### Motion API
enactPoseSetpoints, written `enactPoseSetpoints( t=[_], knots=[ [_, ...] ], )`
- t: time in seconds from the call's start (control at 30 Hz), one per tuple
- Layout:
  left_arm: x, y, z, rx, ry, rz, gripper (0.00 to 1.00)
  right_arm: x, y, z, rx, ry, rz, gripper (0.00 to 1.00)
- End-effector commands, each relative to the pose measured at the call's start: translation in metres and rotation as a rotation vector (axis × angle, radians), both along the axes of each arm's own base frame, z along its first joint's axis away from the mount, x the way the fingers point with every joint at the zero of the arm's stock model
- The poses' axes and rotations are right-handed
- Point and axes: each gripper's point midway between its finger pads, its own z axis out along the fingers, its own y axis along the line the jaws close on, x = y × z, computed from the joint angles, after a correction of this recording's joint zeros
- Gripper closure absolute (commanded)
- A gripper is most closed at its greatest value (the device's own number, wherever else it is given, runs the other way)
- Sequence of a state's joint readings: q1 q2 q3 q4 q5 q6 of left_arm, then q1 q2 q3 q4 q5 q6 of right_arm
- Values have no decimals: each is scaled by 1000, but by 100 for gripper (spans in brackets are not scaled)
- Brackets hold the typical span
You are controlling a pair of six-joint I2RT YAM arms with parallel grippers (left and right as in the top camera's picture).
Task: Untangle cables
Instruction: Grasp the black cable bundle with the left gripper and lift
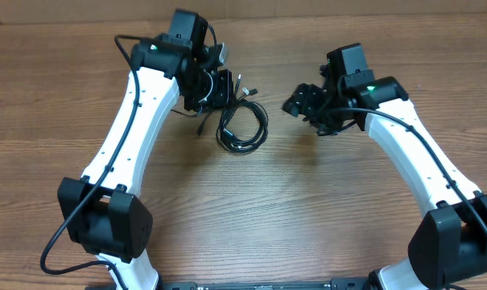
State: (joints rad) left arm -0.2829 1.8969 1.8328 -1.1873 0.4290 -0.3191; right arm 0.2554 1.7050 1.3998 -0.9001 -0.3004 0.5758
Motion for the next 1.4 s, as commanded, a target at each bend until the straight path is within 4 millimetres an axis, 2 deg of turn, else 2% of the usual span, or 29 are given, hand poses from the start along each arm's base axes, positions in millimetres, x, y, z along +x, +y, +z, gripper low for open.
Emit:
enactPoseSetpoints(
  t=[0.0,0.07,0.13,0.17,0.37,0.5,0.6,0.9,1.1,1.27,1.37],
  knots=[
    [-14,-1,-49,30,128,109,80,11,-55,-7,-180,-6,-135,25],
    [-23,10,-85,121,213,297,79,9,-71,-10,-191,21,-167,25],
    [-31,17,-104,175,266,443,78,7,-72,-10,-194,27,-165,24],
    [-36,17,-115,186,306,547,74,7,-72,-10,-199,22,-150,24],
    [-39,0,-145,134,337,767,50,4,-73,-12,-205,33,-139,20],
    [-39,-2,-150,139,344,924,51,3,-73,-12,-221,25,-97,20],
    [-32,-4,-150,140,296,994,42,2,-73,-12,-223,26,-92,19],
    [-25,-2,-152,166,207,1011,39,-3,-74,-14,-236,43,-64,18],
    [-29,1,-165,160,211,1034,37,-4,-74,-14,-236,46,-64,17],
    [-39,7,-177,185,222,1034,39,-5,-74,-14,-236,48,-63,16],
    [-37,10,-180,201,206,1039,41,-4,-74,-14,-236,47,-64,16]
  ],
)
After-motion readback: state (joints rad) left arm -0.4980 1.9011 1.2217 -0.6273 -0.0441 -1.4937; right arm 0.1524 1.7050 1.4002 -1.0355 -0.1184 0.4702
